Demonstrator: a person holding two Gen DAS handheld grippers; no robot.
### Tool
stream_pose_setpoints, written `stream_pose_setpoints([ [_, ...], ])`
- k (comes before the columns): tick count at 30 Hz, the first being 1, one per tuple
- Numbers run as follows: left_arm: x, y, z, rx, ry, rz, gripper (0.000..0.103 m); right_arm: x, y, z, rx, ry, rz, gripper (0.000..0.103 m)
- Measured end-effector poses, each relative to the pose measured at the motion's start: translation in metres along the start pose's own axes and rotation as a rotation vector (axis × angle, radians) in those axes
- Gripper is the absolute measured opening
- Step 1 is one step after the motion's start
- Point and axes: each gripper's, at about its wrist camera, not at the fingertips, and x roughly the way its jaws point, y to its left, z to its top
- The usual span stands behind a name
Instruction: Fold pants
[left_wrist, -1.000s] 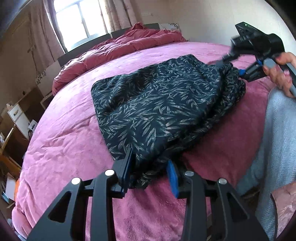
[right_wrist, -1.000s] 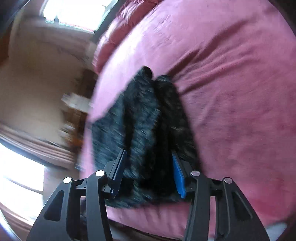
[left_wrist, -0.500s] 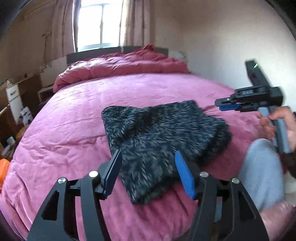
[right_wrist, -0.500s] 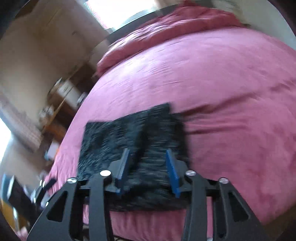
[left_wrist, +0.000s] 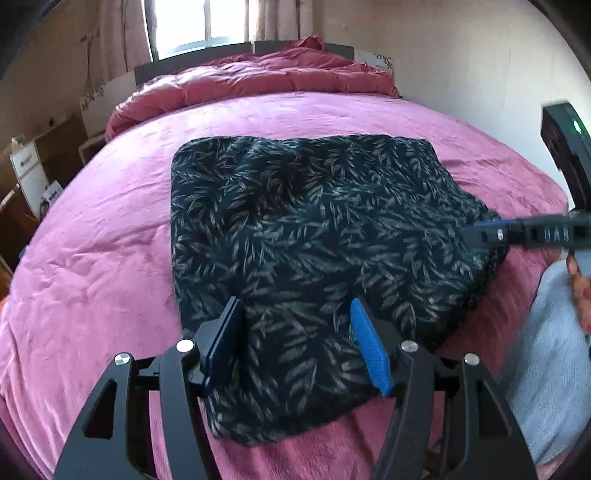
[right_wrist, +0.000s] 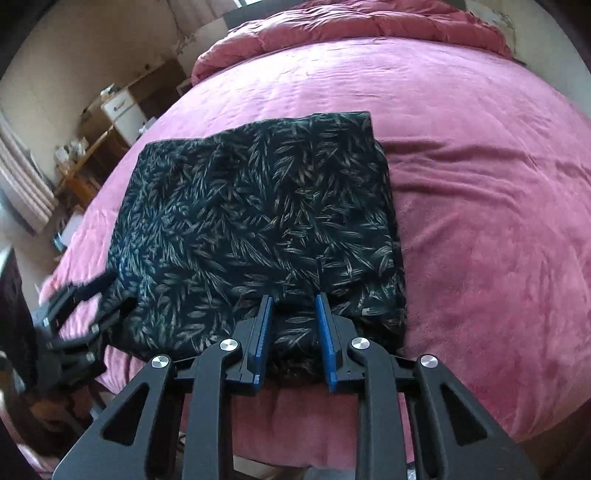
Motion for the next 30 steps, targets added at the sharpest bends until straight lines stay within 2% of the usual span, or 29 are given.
stream_pose_setpoints([
  [3, -0.005, 0.006, 0.003, -0.02, 0.002, -0.026, 0.062, -0.003, -0.001, 0.002, 0.027, -0.021, 0.008, 0.023],
  [4, -0.007, 0.012, 0.006, -0.054, 0.002, -0.046, 0.065, -0.006, 0.001, 0.003, 0.022, -0.041, 0.016, 0.024],
  [5, -0.009, 0.02, 0.008, -0.094, 0.0, -0.06, 0.074, -0.015, -0.005, 0.002, 0.02, -0.058, 0.022, 0.024],
  [6, -0.011, 0.032, 0.01, -0.157, -0.011, -0.068, 0.08, -0.022, -0.005, 0.002, 0.025, -0.09, 0.037, 0.03],
  [7, -0.013, 0.04, 0.011, -0.195, -0.022, -0.069, 0.081, -0.028, -0.008, 0.0, 0.033, -0.111, 0.047, 0.038],
  [9, -0.014, 0.056, 0.013, -0.257, -0.038, -0.056, 0.085, -0.038, -0.009, -0.001, 0.049, -0.155, 0.044, 0.045],
  [12, -0.01, 0.08, 0.019, -0.322, -0.035, 0.012, 0.088, -0.042, -0.014, 0.011, 0.044, -0.175, 0.002, 0.046],
  [15, 0.006, 0.093, 0.02, -0.342, 0.009, 0.02, 0.089, -0.036, -0.03, 0.024, 0.093, -0.17, -0.027, 0.075],
  [20, 0.036, 0.106, 0.014, -0.38, 0.102, -0.088, 0.089, -0.01, -0.055, 0.035, 0.183, -0.085, 0.034, 0.076],
  [25, 0.047, 0.11, 0.014, -0.407, 0.11, -0.154, 0.091, 0.011, -0.072, 0.03, 0.247, -0.044, 0.089, 0.076],
  [30, 0.056, 0.103, 0.019, -0.371, 0.119, -0.175, 0.093, 0.019, -0.076, 0.027, 0.269, -0.027, 0.154, 0.076],
])
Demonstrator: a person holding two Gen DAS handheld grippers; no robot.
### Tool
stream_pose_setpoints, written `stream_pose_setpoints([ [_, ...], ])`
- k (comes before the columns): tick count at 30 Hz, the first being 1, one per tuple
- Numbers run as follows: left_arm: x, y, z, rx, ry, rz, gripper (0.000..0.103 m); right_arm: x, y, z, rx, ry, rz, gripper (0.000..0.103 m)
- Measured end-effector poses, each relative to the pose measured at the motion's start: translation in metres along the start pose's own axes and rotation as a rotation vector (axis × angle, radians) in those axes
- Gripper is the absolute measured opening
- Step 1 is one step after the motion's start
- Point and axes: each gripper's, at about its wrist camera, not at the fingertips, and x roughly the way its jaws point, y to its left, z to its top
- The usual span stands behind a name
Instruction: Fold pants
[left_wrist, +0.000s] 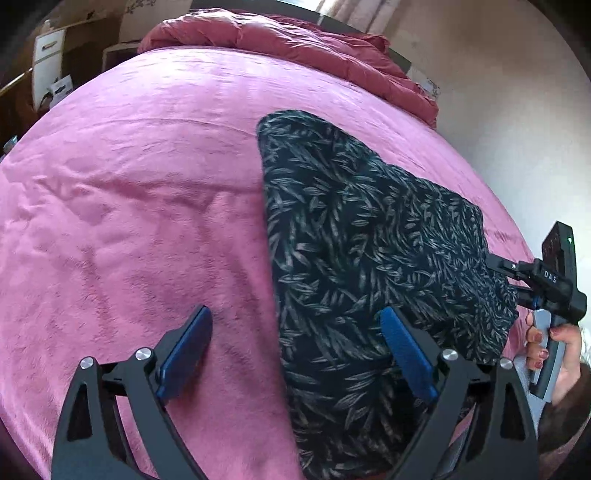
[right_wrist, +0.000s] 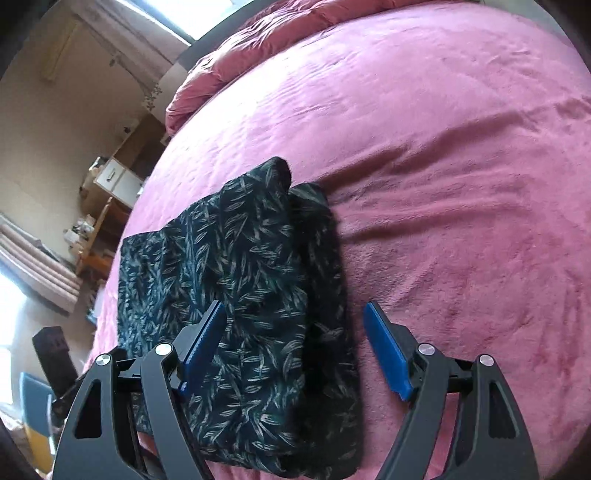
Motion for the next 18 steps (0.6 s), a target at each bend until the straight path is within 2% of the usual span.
stream_pose_setpoints([
  [8, 0.005, -0.026, 0.001, 0.059, 0.01, -0.015, 0.093, 0.004, -0.013, 0.005, 0.047, 0.014, 0.057, 0.076],
  [18, 0.006, -0.027, -0.005, 0.037, 0.026, -0.057, 0.093, 0.002, -0.012, 0.004, 0.029, 0.019, 0.069, 0.076],
])
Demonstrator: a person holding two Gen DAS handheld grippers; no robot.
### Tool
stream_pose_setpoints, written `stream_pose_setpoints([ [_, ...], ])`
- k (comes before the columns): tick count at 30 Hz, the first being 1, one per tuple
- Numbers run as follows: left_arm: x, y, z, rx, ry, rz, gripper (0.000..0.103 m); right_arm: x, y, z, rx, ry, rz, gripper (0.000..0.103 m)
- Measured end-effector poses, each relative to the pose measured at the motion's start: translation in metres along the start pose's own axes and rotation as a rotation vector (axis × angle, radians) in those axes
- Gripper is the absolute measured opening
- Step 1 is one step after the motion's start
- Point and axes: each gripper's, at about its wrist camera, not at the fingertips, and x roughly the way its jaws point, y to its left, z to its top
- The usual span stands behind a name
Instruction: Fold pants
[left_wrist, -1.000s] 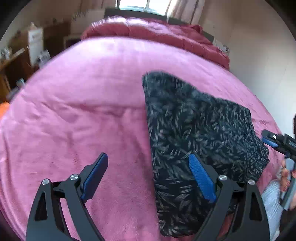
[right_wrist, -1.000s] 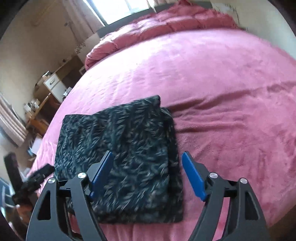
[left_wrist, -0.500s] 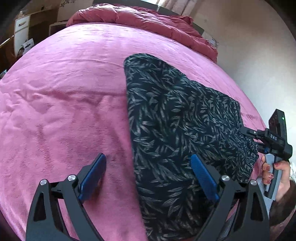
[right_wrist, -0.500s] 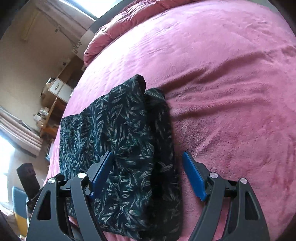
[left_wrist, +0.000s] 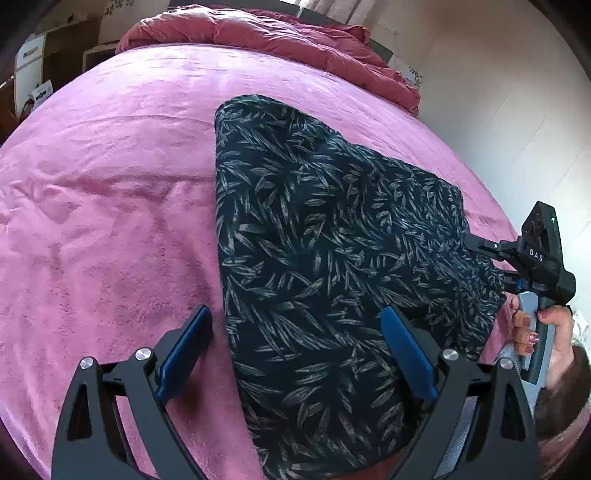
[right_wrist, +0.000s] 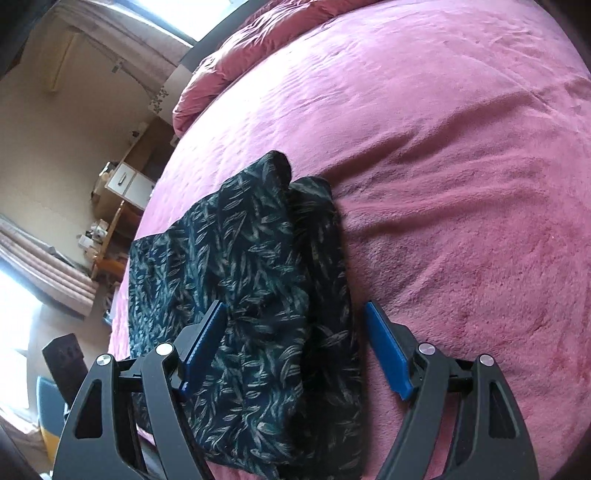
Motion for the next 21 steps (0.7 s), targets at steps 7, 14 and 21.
stream_pose_setpoints([
  [7, 0.006, -0.007, -0.002, 0.016, 0.037, -0.067, 0.092, 0.006, 0.018, -0.008, -0.048, 0.029, -0.007, 0.076],
  [14, 0.006, -0.014, -0.004, 0.036, 0.036, -0.086, 0.071, 0.006, 0.024, -0.012, -0.059, 0.036, -0.006, 0.047],
  [21, -0.019, -0.037, 0.004, 0.139, -0.06, 0.013, 0.036, -0.015, 0.046, -0.015, -0.166, -0.082, 0.04, 0.031],
])
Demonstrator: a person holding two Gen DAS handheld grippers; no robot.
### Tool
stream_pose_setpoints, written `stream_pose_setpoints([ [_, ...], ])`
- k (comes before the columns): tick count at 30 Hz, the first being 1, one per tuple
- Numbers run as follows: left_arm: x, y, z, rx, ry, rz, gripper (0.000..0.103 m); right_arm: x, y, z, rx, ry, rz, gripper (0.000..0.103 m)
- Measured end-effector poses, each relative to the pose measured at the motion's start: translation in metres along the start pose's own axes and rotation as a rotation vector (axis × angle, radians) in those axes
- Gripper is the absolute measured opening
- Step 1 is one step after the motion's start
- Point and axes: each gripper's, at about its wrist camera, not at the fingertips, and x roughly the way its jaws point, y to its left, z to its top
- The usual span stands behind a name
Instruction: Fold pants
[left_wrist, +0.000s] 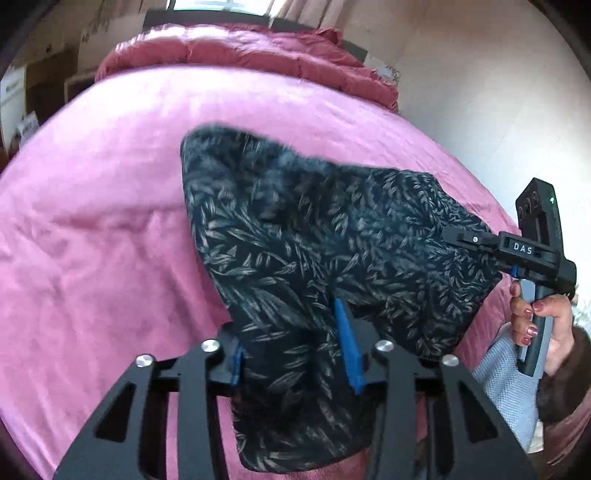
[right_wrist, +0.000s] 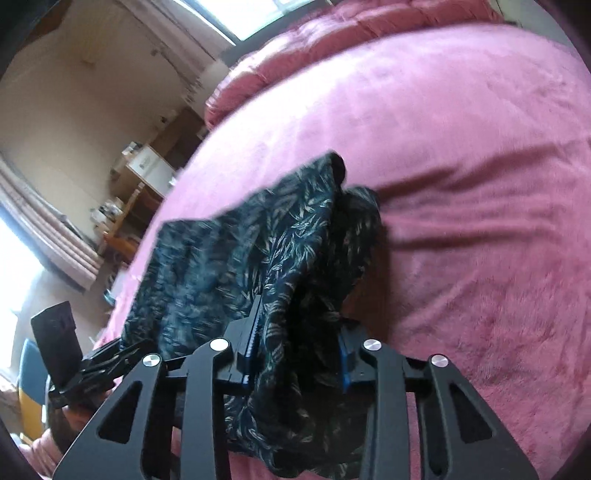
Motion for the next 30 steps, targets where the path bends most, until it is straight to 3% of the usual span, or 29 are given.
stream_pose_setpoints([
  [5, -0.025, -0.013, 0.015, 0.114, -0.098, 0.055, 0.028, -0.01, 0.026, 0.013, -0.135, -0.082, 0.008, 0.03],
  [11, -0.037, -0.011, 0.052, 0.178, -0.233, 0.146, 0.027, -0.003, 0.043, 0.059, -0.21, -0.187, 0.03, 0.029],
  [18, 0.005, 0.021, 0.104, 0.19, -0.299, 0.277, 0.028, 0.047, 0.047, 0.126, -0.275, -0.306, -0.01, 0.03],
  [20, 0.036, 0.036, 0.11, 0.169, -0.257, 0.332, 0.031, 0.066, 0.033, 0.132, -0.227, -0.294, -0.048, 0.036],
  [22, 0.064, 0.047, 0.111, 0.149, -0.187, 0.374, 0.034, 0.092, 0.007, 0.136, -0.132, -0.226, -0.106, 0.038],
  [23, 0.075, 0.053, 0.108, 0.131, -0.16, 0.398, 0.042, 0.102, -0.003, 0.137, -0.115, -0.192, -0.157, 0.043],
  [24, 0.08, 0.06, 0.104, 0.092, -0.172, 0.392, 0.048, 0.11, -0.011, 0.136, -0.119, -0.157, -0.196, 0.06],
  [25, 0.08, 0.063, 0.1, 0.057, -0.196, 0.386, 0.053, 0.113, -0.019, 0.136, -0.123, -0.134, -0.208, 0.069],
  [27, 0.076, 0.067, 0.094, 0.016, -0.211, 0.394, 0.066, 0.105, -0.026, 0.139, -0.077, -0.146, -0.205, 0.07],
  [30, 0.065, 0.067, 0.084, 0.003, -0.213, 0.398, 0.07, 0.093, -0.026, 0.136, -0.039, -0.153, -0.274, 0.07],
])
